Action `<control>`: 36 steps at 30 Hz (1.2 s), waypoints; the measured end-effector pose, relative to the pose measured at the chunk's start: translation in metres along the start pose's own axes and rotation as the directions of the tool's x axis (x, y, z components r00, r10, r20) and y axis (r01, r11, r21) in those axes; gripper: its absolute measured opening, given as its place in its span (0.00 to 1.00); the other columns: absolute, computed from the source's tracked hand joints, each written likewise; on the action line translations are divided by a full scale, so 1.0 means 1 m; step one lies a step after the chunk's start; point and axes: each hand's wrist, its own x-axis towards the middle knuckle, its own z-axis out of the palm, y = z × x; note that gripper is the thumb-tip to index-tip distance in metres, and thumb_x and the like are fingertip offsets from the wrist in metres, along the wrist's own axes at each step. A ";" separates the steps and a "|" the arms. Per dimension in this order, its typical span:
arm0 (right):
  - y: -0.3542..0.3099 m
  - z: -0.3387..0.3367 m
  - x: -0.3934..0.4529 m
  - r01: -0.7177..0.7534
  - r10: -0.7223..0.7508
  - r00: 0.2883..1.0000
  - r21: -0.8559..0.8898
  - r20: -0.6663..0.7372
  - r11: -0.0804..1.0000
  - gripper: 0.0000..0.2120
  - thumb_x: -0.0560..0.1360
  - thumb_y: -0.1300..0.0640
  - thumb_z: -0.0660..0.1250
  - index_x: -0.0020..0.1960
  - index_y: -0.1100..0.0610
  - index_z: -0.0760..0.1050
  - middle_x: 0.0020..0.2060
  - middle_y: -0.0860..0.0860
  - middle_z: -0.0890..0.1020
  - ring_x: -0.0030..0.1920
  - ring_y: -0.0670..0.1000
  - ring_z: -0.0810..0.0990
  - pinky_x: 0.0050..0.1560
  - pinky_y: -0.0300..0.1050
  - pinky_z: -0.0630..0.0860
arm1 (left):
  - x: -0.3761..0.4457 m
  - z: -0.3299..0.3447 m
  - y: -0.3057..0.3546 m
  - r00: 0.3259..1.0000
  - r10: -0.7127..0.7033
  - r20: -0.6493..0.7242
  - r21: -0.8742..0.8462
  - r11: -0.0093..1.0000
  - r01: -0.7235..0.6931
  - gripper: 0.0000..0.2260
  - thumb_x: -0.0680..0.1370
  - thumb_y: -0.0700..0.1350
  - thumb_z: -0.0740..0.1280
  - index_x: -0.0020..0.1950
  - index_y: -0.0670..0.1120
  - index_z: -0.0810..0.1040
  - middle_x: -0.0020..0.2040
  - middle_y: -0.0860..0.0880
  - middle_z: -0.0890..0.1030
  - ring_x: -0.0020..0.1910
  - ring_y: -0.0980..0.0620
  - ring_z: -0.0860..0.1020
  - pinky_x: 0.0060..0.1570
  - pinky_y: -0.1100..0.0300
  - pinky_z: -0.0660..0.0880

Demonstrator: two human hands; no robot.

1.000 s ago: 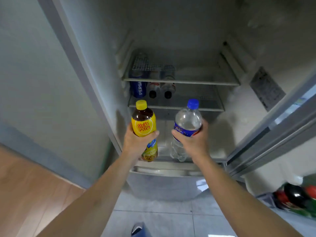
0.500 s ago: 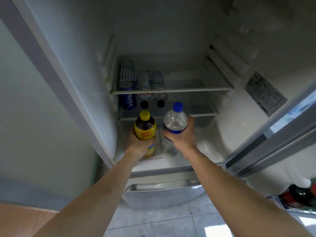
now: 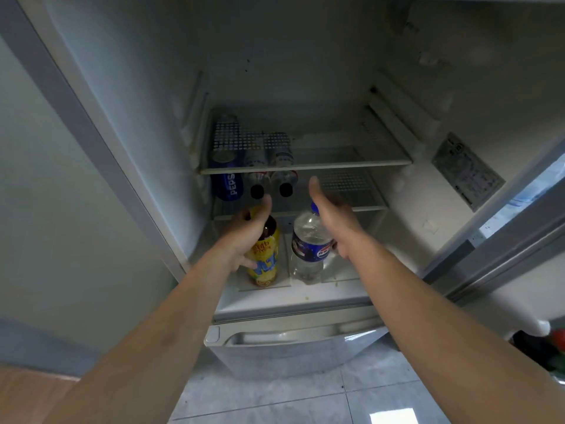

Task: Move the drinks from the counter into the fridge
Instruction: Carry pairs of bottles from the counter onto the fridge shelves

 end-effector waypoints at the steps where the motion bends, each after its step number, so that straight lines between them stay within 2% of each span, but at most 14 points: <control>1: -0.004 -0.001 0.000 -0.099 0.099 0.994 0.010 0.050 0.995 0.60 0.49 0.14 0.60 0.72 0.48 0.68 0.70 0.54 0.72 0.67 0.60 0.73 0.61 0.61 0.70 | 0.000 0.001 0.002 1.000 -0.023 -0.005 -0.053 0.998 0.023 0.39 0.68 0.75 0.64 0.74 0.58 0.63 0.69 0.51 0.69 0.65 0.44 0.71 0.44 0.44 0.82; 3: -0.006 -0.004 -0.002 -0.220 0.210 0.969 0.064 0.132 0.973 0.56 0.54 0.20 0.67 0.75 0.48 0.64 0.72 0.56 0.69 0.69 0.67 0.69 0.60 0.71 0.70 | 0.000 0.004 0.003 0.998 -0.043 -0.034 -0.124 0.992 0.038 0.30 0.73 0.67 0.67 0.71 0.56 0.67 0.69 0.48 0.70 0.60 0.45 0.72 0.41 0.45 0.82; 7: 0.005 -0.014 -0.009 -0.255 0.235 0.964 0.174 0.126 0.951 0.37 0.59 0.36 0.71 0.65 0.49 0.72 0.65 0.56 0.74 0.64 0.65 0.72 0.57 0.70 0.74 | -0.010 0.007 -0.011 0.997 0.008 -0.075 -0.198 0.980 -0.023 0.12 0.73 0.57 0.69 0.54 0.56 0.75 0.56 0.49 0.76 0.53 0.46 0.76 0.32 0.50 0.81; 10: 0.022 -0.025 -0.022 -0.249 0.236 0.969 0.305 0.079 0.919 0.32 0.56 0.41 0.73 0.58 0.51 0.76 0.60 0.55 0.78 0.59 0.63 0.77 0.57 0.69 0.75 | -0.029 0.009 -0.028 0.988 0.047 -0.146 -0.300 0.950 -0.090 0.10 0.67 0.55 0.71 0.46 0.56 0.80 0.53 0.48 0.77 0.52 0.43 0.78 0.33 0.48 0.82; 12: 0.041 -0.033 -0.031 -0.203 0.222 0.975 0.439 0.009 0.875 0.21 0.62 0.46 0.72 0.52 0.51 0.78 0.56 0.55 0.80 0.58 0.63 0.78 0.53 0.66 0.77 | -0.042 0.015 -0.042 0.981 0.080 -0.176 -0.354 0.925 -0.139 0.11 0.65 0.53 0.70 0.47 0.56 0.82 0.54 0.47 0.76 0.53 0.42 0.77 0.35 0.45 0.82; 14: 0.064 -0.038 -0.038 -0.154 0.206 0.978 0.576 -0.026 0.803 0.11 0.71 0.53 0.68 0.53 0.52 0.78 0.58 0.56 0.79 0.60 0.64 0.77 0.53 0.67 0.77 | -0.053 0.021 -0.057 0.971 0.109 -0.214 -0.416 0.889 -0.191 0.12 0.67 0.50 0.68 0.50 0.55 0.82 0.56 0.50 0.74 0.54 0.43 0.76 0.37 0.45 0.83; 17: 0.102 -0.034 -0.052 -0.161 0.210 0.977 0.712 0.019 0.684 0.20 0.74 0.64 0.62 0.65 0.54 0.73 0.64 0.58 0.74 0.62 0.65 0.75 0.49 0.63 0.80 | -0.066 0.027 -0.077 0.957 0.157 -0.242 -0.425 0.870 -0.250 0.14 0.69 0.47 0.66 0.54 0.55 0.80 0.58 0.51 0.72 0.57 0.43 0.76 0.41 0.47 0.83; 20: 0.133 -0.024 -0.067 -0.245 0.235 0.962 0.816 0.138 0.523 0.23 0.74 0.69 0.59 0.68 0.56 0.70 0.63 0.61 0.72 0.57 0.65 0.77 0.41 0.59 0.82 | -0.073 0.030 -0.098 0.964 0.171 -0.206 -0.478 0.842 -0.252 0.16 0.69 0.43 0.66 0.56 0.55 0.79 0.60 0.48 0.71 0.58 0.42 0.76 0.44 0.50 0.82; 22: 0.149 -0.018 -0.072 -0.309 0.272 0.942 0.816 0.194 0.489 0.19 0.74 0.66 0.62 0.65 0.57 0.72 0.64 0.64 0.74 0.50 0.63 0.81 0.37 0.53 0.82 | -0.078 0.032 -0.114 0.980 0.121 -0.160 -0.565 0.803 -0.191 0.18 0.72 0.39 0.66 0.59 0.55 0.78 0.64 0.46 0.70 0.59 0.40 0.76 0.46 0.50 0.81; 24: 0.161 -0.010 -0.076 -0.380 0.345 0.915 0.736 0.209 0.560 0.18 0.75 0.58 0.68 0.64 0.55 0.72 0.63 0.64 0.77 0.48 0.62 0.82 0.33 0.46 0.80 | -0.082 0.034 -0.130 0.995 0.022 -0.099 -0.693 0.716 -0.085 0.19 0.76 0.36 0.65 0.61 0.56 0.77 0.65 0.44 0.72 0.61 0.38 0.77 0.45 0.49 0.82; 27: 0.172 0.003 -0.081 -0.465 0.410 0.882 0.557 0.230 0.688 0.26 0.69 0.45 0.75 0.62 0.52 0.71 0.56 0.59 0.82 0.44 0.60 0.83 0.32 0.42 0.77 | -0.089 0.041 -0.148 0.992 -0.129 0.006 -0.805 0.588 0.081 0.20 0.74 0.42 0.71 0.64 0.56 0.74 0.63 0.41 0.77 0.58 0.33 0.79 0.41 0.49 0.82; 31: 0.180 0.016 -0.087 -0.502 0.440 0.865 0.433 0.241 0.749 0.28 0.67 0.39 0.76 0.61 0.50 0.73 0.56 0.58 0.82 0.37 0.52 0.79 0.30 0.40 0.75 | -0.095 0.055 -0.164 0.961 -0.268 0.072 -0.736 0.635 0.232 0.25 0.71 0.52 0.73 0.66 0.50 0.71 0.54 0.37 0.81 0.41 0.36 0.84 0.32 0.54 0.81; 33: 0.182 0.020 -0.092 -0.492 0.428 0.870 0.398 0.244 0.775 0.29 0.65 0.35 0.75 0.59 0.51 0.74 0.44 0.55 0.83 0.30 0.47 0.74 0.28 0.38 0.70 | -0.095 0.061 -0.171 0.945 -0.323 0.050 -0.702 0.662 0.264 0.22 0.73 0.54 0.73 0.63 0.49 0.70 0.49 0.36 0.81 0.32 0.41 0.82 0.29 0.56 0.79; 36: 0.184 0.021 -0.097 -0.429 0.372 0.903 0.428 0.213 0.795 0.31 0.63 0.33 0.72 0.55 0.54 0.74 0.29 0.50 0.74 0.24 0.46 0.64 0.25 0.38 0.61 | -0.091 0.064 -0.177 0.936 -0.349 -0.047 -0.612 0.751 0.249 0.19 0.74 0.57 0.72 0.59 0.51 0.72 0.45 0.39 0.80 0.27 0.48 0.77 0.26 0.60 0.74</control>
